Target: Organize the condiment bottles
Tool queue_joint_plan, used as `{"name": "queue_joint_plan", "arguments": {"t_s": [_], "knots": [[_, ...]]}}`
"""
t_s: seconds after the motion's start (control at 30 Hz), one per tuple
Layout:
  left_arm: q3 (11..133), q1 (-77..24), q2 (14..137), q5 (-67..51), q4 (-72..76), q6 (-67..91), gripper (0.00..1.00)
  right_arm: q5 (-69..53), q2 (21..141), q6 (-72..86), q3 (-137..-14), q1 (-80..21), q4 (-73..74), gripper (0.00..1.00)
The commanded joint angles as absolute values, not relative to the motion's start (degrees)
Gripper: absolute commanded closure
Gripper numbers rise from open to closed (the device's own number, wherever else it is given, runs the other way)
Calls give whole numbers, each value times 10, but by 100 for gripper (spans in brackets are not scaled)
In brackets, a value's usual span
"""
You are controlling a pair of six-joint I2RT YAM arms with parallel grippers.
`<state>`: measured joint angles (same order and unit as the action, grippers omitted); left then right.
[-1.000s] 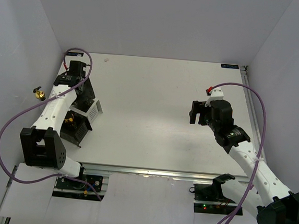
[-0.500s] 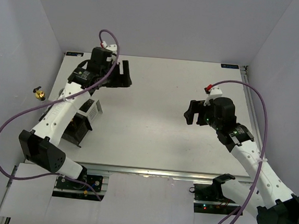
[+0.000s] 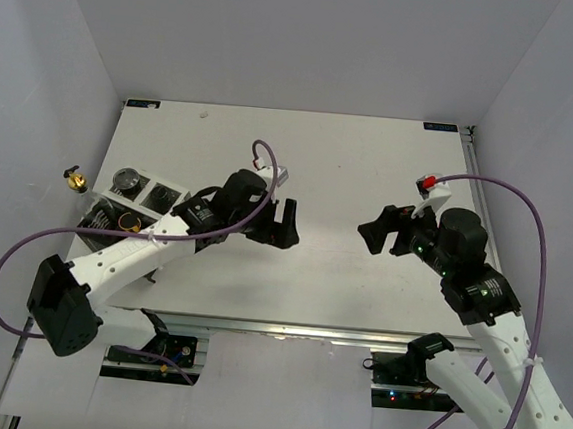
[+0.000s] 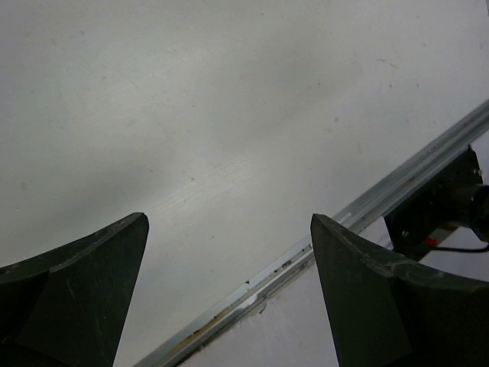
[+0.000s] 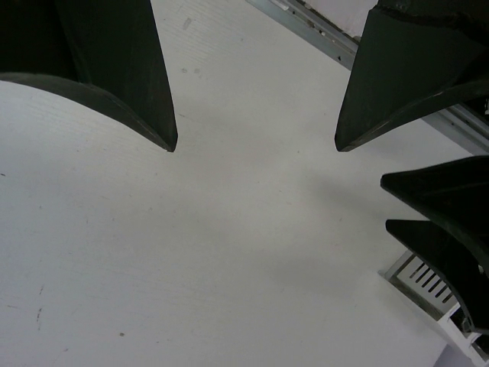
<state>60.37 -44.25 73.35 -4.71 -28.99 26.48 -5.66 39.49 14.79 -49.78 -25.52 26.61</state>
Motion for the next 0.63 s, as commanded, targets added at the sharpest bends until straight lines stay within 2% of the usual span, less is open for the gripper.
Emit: {"name": "queue_joint_plan", "arguments": {"t_s": [0.0, 0.23, 0.6], "knots": [[585, -486, 656, -7, -247, 306, 2, -58, 363, 163, -494, -255, 277, 10], [534, -498, 579, 14, -234, 333, 2, -55, 348, 156, -504, -255, 289, 10], [543, -499, 538, 33, -267, 336, 2, -64, 342, 159, -497, -254, 292, 10]]}}
